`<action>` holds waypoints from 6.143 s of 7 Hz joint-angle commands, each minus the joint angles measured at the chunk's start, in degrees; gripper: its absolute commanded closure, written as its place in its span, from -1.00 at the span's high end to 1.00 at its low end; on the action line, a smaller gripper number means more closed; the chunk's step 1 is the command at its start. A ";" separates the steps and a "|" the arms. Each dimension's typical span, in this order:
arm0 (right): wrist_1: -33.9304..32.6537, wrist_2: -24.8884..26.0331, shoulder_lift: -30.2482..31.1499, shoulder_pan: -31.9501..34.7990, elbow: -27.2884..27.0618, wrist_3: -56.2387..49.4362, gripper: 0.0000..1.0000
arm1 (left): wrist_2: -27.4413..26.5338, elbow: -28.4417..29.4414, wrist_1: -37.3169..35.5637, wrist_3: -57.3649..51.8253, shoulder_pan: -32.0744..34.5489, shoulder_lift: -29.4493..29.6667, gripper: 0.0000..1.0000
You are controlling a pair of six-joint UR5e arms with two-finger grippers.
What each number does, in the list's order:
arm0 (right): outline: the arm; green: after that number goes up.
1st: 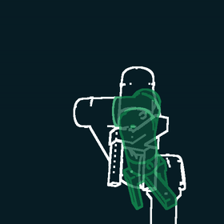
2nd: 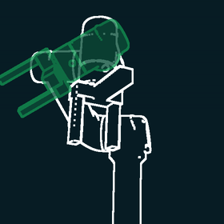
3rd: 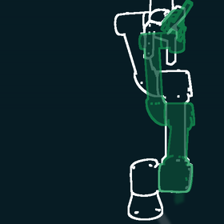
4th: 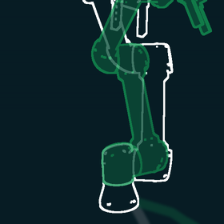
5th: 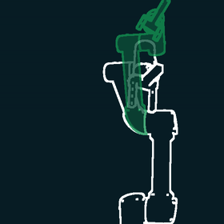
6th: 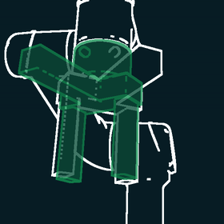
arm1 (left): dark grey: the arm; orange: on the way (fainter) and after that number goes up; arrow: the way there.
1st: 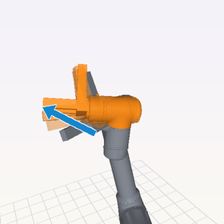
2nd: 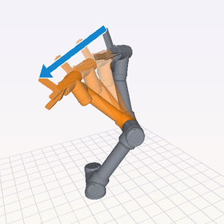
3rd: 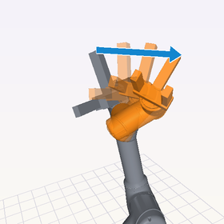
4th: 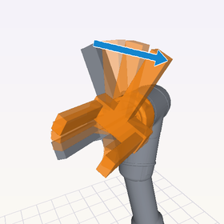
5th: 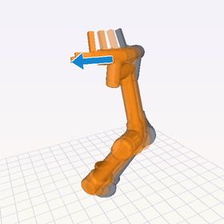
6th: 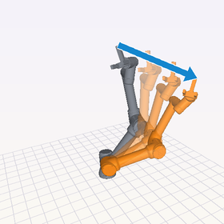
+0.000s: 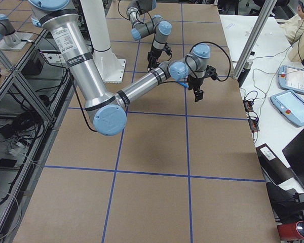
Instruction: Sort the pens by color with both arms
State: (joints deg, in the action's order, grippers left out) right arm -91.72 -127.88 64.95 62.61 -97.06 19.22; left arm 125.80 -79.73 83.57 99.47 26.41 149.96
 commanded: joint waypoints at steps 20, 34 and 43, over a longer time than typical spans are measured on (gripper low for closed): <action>-0.04 -0.09 -0.09 0.23 0.11 -0.06 0.98 | -0.29 -19.85 -11.15 -20.22 13.21 -4.14 -0.54; 0.31 -0.09 0.70 0.14 0.90 -0.06 0.98 | -16.29 5.03 27.78 -38.04 13.94 -13.29 -0.53; 0.49 -8.88 1.75 14.44 8.11 -14.97 0.98 | 1.67 -9.46 21.28 -63.46 33.13 -29.58 1.00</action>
State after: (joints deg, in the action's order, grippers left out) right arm -91.26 -135.86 65.50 73.24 -90.02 8.11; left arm 121.60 -86.06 105.07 44.51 53.58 126.36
